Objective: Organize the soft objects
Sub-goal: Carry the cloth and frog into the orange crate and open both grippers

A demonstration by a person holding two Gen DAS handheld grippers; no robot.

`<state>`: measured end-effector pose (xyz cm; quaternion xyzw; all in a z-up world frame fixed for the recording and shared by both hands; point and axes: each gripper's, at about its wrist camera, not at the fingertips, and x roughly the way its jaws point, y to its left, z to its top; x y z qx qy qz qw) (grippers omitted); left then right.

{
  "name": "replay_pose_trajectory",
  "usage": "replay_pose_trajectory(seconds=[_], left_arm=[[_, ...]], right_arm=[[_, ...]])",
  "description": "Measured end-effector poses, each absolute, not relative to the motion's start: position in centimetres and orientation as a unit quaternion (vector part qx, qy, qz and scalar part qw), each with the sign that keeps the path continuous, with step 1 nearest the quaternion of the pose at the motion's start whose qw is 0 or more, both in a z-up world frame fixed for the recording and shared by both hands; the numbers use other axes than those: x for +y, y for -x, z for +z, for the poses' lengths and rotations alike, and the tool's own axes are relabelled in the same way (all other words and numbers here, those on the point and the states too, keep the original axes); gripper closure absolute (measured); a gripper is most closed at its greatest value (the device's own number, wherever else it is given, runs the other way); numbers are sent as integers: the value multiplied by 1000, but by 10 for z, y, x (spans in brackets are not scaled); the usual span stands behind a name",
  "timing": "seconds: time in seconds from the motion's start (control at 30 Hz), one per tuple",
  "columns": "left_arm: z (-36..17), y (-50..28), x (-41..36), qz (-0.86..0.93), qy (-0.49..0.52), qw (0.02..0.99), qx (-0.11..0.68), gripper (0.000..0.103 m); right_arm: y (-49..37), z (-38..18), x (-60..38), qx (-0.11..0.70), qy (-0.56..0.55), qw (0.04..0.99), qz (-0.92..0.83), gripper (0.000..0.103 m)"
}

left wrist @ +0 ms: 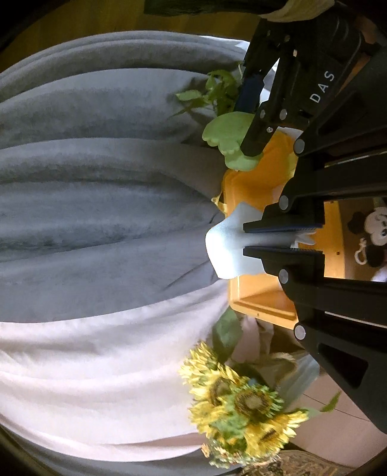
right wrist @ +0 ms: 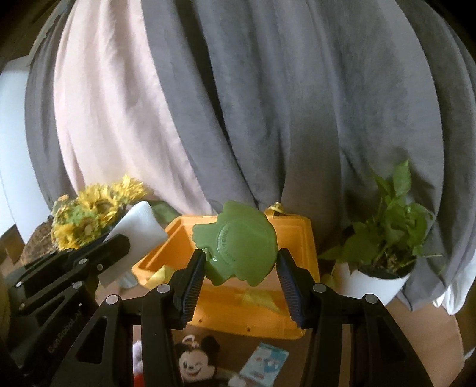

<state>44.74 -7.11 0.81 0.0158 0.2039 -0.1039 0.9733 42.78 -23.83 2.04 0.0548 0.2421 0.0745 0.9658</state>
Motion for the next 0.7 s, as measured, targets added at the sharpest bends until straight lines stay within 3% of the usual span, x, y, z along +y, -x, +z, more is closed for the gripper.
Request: replay_pose_trajectory(seconds=[0.4,0.7], left_arm=[[-11,-509,-67,-94,-27,968,230,92],[-35,-548,-68,-87,-41,959,267,92]], right_arm=[[-495,9,-233,260,-40,963,58,52],[-538,-16,-230,316,-47,946,52,52]])
